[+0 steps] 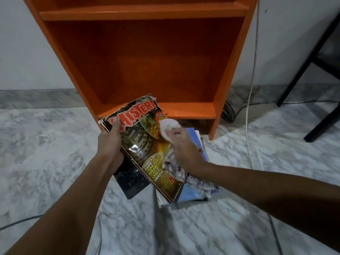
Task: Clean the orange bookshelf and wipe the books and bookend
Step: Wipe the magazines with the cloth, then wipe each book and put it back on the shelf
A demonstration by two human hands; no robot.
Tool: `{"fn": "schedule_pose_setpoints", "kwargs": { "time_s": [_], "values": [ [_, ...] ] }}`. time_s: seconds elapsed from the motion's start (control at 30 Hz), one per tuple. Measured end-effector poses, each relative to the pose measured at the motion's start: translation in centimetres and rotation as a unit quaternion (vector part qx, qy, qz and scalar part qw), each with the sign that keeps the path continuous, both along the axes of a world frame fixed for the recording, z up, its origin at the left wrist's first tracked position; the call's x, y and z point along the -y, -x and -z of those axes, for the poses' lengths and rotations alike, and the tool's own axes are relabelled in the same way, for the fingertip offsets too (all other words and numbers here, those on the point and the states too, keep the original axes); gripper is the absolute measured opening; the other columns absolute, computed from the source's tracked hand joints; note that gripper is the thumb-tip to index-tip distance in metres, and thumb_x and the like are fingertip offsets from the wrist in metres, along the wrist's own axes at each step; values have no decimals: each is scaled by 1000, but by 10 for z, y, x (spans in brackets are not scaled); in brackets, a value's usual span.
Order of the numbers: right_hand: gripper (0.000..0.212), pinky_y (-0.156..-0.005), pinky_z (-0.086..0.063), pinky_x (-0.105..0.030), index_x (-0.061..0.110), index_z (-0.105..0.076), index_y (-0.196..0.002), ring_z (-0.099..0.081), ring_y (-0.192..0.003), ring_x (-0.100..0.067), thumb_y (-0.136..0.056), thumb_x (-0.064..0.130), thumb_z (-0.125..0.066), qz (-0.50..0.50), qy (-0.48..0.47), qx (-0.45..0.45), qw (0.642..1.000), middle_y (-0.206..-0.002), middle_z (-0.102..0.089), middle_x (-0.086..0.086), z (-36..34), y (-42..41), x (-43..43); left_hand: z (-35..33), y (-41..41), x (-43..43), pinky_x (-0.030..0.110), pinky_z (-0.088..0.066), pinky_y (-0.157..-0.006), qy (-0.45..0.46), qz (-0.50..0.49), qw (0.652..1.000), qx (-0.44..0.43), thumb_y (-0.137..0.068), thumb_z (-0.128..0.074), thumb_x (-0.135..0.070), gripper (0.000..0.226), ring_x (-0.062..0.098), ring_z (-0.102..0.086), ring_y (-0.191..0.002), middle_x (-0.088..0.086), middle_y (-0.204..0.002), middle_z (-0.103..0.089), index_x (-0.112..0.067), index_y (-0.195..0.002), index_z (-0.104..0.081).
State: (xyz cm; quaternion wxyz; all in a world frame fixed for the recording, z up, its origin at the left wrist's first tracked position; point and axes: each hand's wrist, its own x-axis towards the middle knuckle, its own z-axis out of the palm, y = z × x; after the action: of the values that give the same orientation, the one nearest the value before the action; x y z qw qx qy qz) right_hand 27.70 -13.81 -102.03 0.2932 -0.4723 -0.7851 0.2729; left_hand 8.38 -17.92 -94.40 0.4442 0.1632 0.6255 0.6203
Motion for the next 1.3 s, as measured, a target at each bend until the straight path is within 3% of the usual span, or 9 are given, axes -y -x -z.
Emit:
{"fn": "schedule_pose_setpoints", "kwargs": {
  "time_s": [0.13,0.37,0.47,0.53,0.7,0.97,1.07,1.2,1.3],
  "values": [
    [75,-90,-51,-27,17,-31,-153,-43,-117,-20,-86,-14,-44,-117,-29,52,991,-139,-34,-5,17,18,3,0,-1,0,35,-52,-63,15,4,1000,-1,-95,-57,-47,52,25,-70,-88,11,-107,-71,-8,-130,-54],
    [35,-92,-45,-33,2,-61,-119,-52,-113,-33,-89,-6,-45,99,79,204,971,-123,-51,-18,52,-63,-62,-7,8,6,38,-53,-71,-4,-2,1000,13,-95,-58,-45,44,26,-70,-93,10,-106,-73,-11,-123,-60],
    [28,-76,-56,-37,8,-71,-93,-66,-89,-26,-88,-4,-46,176,95,89,976,-98,-67,-10,53,-73,-67,-16,6,2,43,-55,-79,-12,-15,1000,8,-94,-60,-47,49,28,-71,-95,10,-107,-73,-10,-125,-58],
    [31,-70,-55,-32,7,-73,-101,-65,-82,-18,-91,-4,-45,199,110,19,974,-97,-70,-5,29,-68,-54,-23,2,1,47,-55,-84,-14,-23,1000,1,-93,-60,-48,51,28,-70,-98,10,-108,-73,-10,-127,-56],
    [17,-65,-43,-27,18,-67,-87,-60,-79,-15,-94,19,-51,225,131,-39,965,-86,-66,3,-17,-54,-33,-68,-6,-1,49,-55,-85,-44,-13,998,-34,-96,-57,-44,42,29,-70,-97,11,-106,-73,-12,-123,-59],
    [44,-60,-31,-33,18,-42,-57,-40,-53,-18,-100,24,-46,191,215,-177,941,-51,-41,3,-98,-42,-14,-197,1,11,47,-54,-84,-127,-11,986,-107,-98,-56,-42,25,26,-69,-96,6,-101,-73,-19,-106,-62],
    [52,-85,-47,-37,18,-66,-80,-65,-93,-28,-100,58,-40,173,263,-225,922,-93,-69,-6,-143,-33,-5,-245,4,18,42,-53,-75,-159,-38,978,-127,-99,-55,-42,31,24,-68,-92,6,-101,-71,-17,-117,-60],
    [101,-115,-25,-50,21,-44,-145,-36,-141,-29,-72,89,-35,89,301,-239,919,-152,-40,-8,-196,-16,11,-304,6,26,45,-54,-82,-207,-68,966,-136,-98,-56,-40,29,26,-69,-92,7,-101,-71,-17,-115,-60],
    [76,-116,-20,-45,31,-47,-142,-41,-137,-19,-82,78,-41,-16,284,-275,918,-154,-39,1,-233,8,18,-339,4,24,40,-54,-77,-233,-97,957,-145,-99,-55,-39,22,22,-69,-85,5,-92,-69,-17,-103,-59]
  ]
}}
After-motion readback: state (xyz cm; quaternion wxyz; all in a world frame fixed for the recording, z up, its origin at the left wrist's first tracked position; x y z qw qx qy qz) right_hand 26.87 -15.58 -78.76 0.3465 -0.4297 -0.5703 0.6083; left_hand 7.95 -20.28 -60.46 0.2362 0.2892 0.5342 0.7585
